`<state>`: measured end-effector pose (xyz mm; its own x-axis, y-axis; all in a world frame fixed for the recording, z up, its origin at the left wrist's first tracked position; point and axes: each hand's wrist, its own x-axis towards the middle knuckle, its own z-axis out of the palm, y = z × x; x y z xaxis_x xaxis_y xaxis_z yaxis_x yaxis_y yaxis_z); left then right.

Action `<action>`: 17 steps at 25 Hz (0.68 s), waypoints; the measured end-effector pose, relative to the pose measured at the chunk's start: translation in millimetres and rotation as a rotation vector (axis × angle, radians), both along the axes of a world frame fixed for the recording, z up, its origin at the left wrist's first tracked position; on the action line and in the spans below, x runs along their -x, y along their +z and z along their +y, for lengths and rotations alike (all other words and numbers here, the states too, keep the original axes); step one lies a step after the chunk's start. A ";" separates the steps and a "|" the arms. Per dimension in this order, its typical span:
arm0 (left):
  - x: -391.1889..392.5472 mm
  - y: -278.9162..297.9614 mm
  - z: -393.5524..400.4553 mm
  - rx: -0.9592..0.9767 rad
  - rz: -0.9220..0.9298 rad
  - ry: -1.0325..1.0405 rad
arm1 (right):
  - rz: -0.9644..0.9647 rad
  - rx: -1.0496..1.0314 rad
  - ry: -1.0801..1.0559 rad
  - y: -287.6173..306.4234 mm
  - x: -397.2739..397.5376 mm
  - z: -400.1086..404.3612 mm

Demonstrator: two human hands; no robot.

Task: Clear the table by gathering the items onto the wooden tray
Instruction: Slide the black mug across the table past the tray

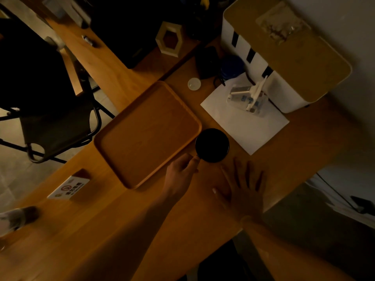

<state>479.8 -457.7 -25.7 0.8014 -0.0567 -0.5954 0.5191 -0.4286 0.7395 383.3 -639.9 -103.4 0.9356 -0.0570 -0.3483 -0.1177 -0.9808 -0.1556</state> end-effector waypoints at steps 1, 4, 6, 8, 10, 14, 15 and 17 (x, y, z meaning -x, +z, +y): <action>-1.2 -1.9 -1.8 -0.003 0.000 0.007 | 0.003 -0.002 0.000 0.1 0.0 0.1; -3.7 -6.3 -5.5 -0.006 0.009 0.028 | 0.003 -0.009 -0.007 -1.6 -0.1 -0.4; -5.5 -7.2 -7.0 -0.004 0.007 0.028 | -0.006 0.003 -0.002 -2.1 0.6 -0.2; -6.7 -8.8 -8.2 -0.002 0.001 0.022 | -0.018 0.002 0.003 -3.6 0.9 -0.8; -6.4 -10.7 -8.8 0.004 -0.006 0.023 | -0.023 -0.004 -0.001 -5.3 0.9 -1.1; -3.4 -12.9 -9.1 0.006 -0.028 0.021 | -0.033 0.002 -0.004 -9.0 1.8 -0.6; -2.5 -13.1 -9.4 0.005 -0.032 0.024 | -0.040 0.006 -0.001 -9.8 2.1 -0.6; -0.5 -13.3 -10.8 0.002 -0.044 0.029 | -0.049 0.018 0.003 -11.0 2.6 -0.9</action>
